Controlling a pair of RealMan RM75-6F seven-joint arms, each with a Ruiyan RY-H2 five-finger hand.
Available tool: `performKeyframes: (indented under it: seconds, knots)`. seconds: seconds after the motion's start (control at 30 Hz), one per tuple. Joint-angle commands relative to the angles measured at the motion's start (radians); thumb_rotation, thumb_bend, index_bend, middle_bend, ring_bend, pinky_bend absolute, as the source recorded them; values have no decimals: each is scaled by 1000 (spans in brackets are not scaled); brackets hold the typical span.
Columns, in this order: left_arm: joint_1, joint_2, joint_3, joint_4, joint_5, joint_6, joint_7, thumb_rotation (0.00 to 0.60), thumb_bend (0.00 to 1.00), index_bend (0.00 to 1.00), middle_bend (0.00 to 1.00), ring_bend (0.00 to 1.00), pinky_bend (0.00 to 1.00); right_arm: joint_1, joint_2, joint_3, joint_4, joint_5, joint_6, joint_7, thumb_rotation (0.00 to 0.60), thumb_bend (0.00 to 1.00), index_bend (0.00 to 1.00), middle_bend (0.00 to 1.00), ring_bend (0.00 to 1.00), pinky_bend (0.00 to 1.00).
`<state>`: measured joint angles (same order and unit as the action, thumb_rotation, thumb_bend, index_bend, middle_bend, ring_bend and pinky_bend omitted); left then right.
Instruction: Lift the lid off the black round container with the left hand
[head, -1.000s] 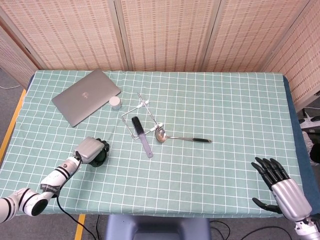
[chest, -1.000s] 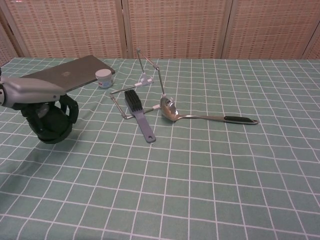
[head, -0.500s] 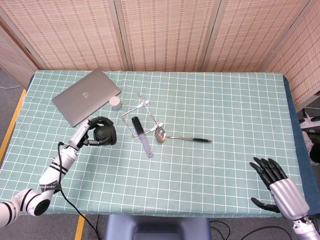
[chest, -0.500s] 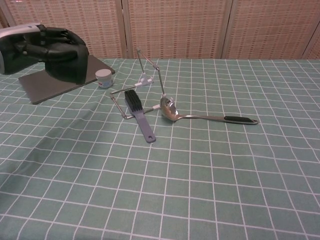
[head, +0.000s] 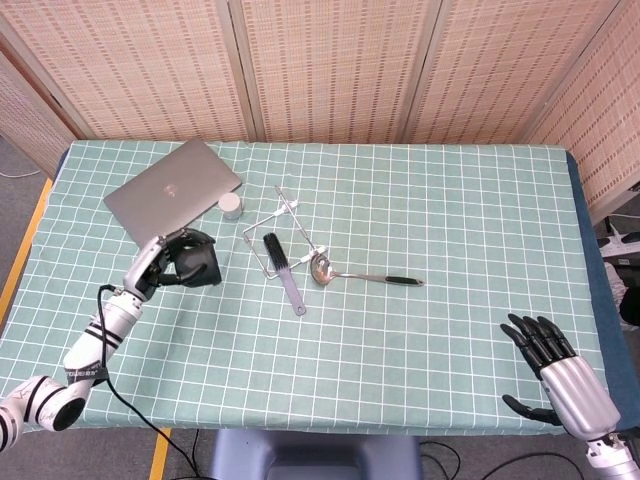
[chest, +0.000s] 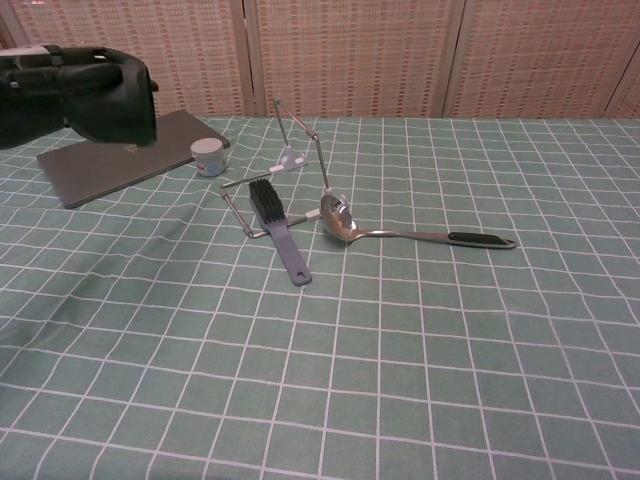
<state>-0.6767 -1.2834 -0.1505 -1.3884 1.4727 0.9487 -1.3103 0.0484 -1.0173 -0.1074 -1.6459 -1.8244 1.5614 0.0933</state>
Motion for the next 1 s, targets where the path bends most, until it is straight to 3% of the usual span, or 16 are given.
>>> performKeyframes:
  seconds: [0.03, 0.2, 0.33, 0.53, 0.67, 0.8, 1.0]
  knots:
    - [-52, 37, 123, 52, 196, -76, 74, 600, 387, 785, 782, 661, 1000, 1, 1, 0, 1, -1, 0, 3, 600, 118, 0, 0, 0, 0]
    - [-134, 65, 195, 87, 260, -241, 383, 600, 386, 783, 780, 661, 1000, 1, 1, -2, 2, -3, -1, 4, 600, 118, 0, 0, 0, 0]
    - [-159, 61, 178, 67, 188, -361, 717, 600, 388, 783, 781, 664, 1000, 2, -1, -4, 2, -5, -6, -5, 600, 118, 0, 0, 0, 0]
    - [-171, 45, 125, 26, -15, -464, 1282, 600, 386, 782, 782, 666, 1000, 4, -4, -5, -1, -2, -16, -19, 600, 118, 0, 0, 0, 0]
    - [-183, 35, 126, -23, -224, -443, 1600, 600, 385, 783, 778, 667, 1000, 5, -2, -2, -2, 3, -16, -15, 600, 118, 0, 0, 0, 0]
    - [-210, 21, 156, -81, -428, -386, 1807, 600, 385, 780, 775, 666, 1000, 8, -1, -1, 0, 6, -20, -9, 600, 118, 0, 0, 0, 0]
    - [-255, 0, 191, -119, -628, -336, 1907, 600, 386, 771, 769, 662, 1000, 11, -2, 2, 1, 11, -25, -7, 600, 118, 0, 0, 0, 0]
